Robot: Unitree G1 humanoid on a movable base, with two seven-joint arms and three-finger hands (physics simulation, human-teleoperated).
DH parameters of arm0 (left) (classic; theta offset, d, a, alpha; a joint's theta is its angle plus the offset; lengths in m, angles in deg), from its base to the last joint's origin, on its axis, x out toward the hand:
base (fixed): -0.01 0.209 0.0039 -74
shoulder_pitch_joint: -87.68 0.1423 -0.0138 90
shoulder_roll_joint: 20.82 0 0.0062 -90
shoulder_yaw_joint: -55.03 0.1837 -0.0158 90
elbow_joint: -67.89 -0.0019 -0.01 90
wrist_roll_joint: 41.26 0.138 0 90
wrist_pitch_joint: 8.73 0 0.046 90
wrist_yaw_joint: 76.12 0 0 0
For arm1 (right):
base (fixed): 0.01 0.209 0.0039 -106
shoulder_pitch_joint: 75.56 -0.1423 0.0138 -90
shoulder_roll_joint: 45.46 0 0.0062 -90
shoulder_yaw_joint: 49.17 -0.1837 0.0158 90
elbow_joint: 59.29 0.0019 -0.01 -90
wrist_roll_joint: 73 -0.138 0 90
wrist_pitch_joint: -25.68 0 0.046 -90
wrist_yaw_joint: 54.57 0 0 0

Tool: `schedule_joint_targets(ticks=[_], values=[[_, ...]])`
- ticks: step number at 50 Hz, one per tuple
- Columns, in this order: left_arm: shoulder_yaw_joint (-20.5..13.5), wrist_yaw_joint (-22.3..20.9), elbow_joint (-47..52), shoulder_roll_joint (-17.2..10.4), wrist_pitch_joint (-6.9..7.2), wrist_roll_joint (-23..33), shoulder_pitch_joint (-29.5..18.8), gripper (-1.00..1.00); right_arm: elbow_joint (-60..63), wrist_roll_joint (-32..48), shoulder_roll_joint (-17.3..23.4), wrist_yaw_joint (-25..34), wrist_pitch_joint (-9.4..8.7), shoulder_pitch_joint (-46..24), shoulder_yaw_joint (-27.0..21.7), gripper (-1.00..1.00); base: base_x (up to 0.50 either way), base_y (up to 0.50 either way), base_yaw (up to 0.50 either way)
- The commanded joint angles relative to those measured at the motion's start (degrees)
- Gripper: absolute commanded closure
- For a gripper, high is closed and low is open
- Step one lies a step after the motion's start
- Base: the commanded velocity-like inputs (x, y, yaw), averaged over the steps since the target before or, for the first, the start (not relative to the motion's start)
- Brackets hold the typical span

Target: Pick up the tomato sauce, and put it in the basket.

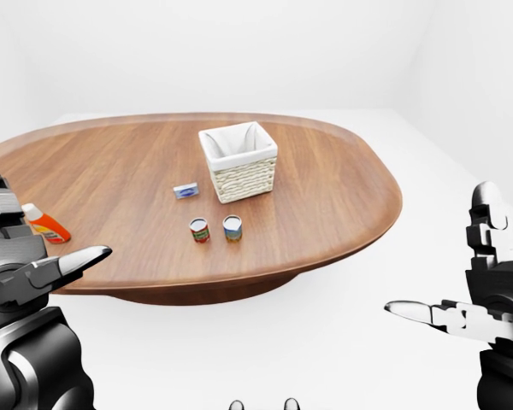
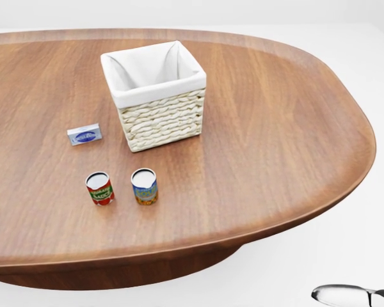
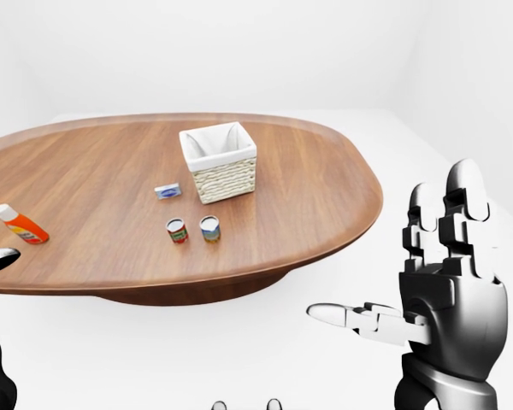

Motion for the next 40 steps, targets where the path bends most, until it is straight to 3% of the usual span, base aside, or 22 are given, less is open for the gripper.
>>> schedule_joint_targets(ticks=[1, 40], values=[[-0.1, -0.1, -0.1, 0.0, 0.0, -0.1, 0.1, -1.0, 0.0, 0.7, -0.7, 0.8, 0.0, 0.0, 0.4, -1.0, 0.34, 0.0, 0.0], [0.1, -0.2, -0.8, 0.1, 0.0, 0.2, -0.1, -1.0, 0.0, 1.7, -1.8, 2.6, 0.0, -0.3, 0.4, -1.0, 0.32, 0.0, 0.0]])
